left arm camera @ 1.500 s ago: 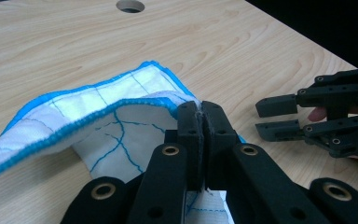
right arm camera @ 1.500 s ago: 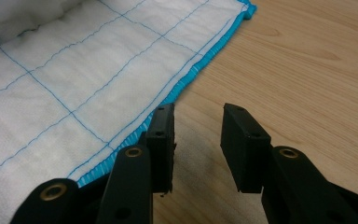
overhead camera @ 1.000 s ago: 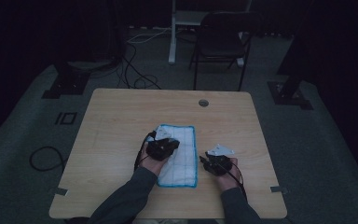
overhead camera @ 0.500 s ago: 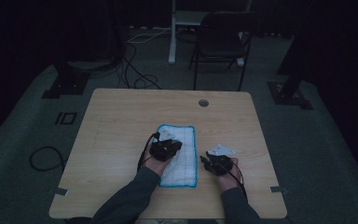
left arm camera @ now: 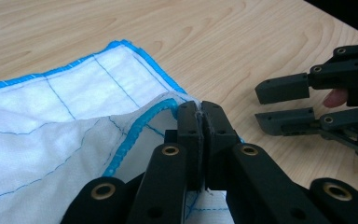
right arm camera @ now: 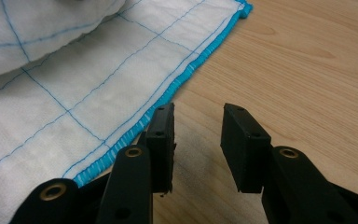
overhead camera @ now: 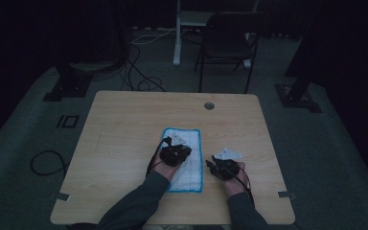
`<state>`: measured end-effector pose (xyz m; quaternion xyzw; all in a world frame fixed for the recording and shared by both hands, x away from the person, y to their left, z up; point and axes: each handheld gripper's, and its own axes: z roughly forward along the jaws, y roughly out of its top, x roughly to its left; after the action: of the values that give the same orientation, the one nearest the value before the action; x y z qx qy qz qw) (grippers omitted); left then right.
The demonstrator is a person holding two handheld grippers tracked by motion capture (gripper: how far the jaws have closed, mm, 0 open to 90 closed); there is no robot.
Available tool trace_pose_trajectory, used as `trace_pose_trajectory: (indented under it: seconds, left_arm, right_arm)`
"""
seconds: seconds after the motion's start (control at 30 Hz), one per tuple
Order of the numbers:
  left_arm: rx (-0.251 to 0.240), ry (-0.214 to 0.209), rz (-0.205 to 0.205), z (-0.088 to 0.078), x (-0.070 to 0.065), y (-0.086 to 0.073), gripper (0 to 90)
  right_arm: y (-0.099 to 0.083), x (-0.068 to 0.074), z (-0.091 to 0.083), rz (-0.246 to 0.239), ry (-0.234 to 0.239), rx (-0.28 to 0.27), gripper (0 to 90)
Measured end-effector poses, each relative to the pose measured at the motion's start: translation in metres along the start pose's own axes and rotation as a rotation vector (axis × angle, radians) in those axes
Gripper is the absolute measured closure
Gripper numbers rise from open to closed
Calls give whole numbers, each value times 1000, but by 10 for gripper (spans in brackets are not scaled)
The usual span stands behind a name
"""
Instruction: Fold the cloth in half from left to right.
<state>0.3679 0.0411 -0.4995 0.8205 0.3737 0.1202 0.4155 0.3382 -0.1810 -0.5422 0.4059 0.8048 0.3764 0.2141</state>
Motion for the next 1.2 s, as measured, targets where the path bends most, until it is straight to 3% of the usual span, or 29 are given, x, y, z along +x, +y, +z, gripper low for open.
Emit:
trace_pose_trajectory:
  seconds: [1.0,1.1,1.13,1.17,1.2]
  left_arm:
    - [128,5,63,44,-11,-6,873]
    - [130,-5,55,46,-10,-7,818]
    - [132,-26,48,45,-11,-6,818]
    - [131,-30,51,43,-12,-5,735]
    - [126,-30,58,41,-14,-4,707]
  right_arm:
    - [-1,-4,-1,18,-11,1,649]
    - [-1,-4,-1,20,-10,-1,649]
    - [-1,-5,-1,20,-10,-1,649]
    - [-1,-5,-1,21,-11,0,648]
    - [-1,-5,-1,21,-11,0,648]
